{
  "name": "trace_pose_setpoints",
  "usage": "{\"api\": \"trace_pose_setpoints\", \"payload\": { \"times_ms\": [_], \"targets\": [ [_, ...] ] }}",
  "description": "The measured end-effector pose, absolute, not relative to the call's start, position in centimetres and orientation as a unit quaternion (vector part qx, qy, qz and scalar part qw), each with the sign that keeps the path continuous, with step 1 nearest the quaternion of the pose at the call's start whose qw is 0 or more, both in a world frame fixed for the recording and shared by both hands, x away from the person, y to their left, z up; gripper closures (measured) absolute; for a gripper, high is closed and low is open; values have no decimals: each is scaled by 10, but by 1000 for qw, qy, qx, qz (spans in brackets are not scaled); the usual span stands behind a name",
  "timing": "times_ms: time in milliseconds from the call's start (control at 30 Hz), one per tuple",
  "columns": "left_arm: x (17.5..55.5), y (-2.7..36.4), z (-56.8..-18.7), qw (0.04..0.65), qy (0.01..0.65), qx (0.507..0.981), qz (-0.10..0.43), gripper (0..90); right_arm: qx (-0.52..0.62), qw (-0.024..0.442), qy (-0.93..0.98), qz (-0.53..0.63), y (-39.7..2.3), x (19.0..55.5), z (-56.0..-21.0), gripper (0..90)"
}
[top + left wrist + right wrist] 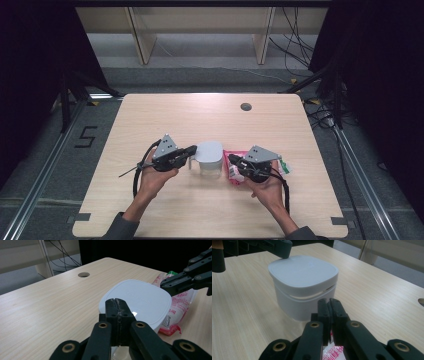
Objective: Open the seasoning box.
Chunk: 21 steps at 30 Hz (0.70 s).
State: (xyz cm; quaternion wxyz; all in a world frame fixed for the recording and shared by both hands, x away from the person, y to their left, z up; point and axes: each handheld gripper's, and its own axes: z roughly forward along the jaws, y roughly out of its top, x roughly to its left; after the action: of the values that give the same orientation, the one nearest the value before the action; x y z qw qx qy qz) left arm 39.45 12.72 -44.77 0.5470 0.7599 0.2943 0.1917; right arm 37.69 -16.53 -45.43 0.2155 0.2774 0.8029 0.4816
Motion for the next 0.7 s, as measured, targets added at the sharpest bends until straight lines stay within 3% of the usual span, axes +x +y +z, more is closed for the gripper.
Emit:
{"api": "trace_pose_setpoints", "payload": {
  "times_ms": [700],
  "targets": [
    [396, 131, -450, 547, 300, 756, 196, 889, 259, 217, 812, 476, -157, 382, -455, 884]
  ]
}}
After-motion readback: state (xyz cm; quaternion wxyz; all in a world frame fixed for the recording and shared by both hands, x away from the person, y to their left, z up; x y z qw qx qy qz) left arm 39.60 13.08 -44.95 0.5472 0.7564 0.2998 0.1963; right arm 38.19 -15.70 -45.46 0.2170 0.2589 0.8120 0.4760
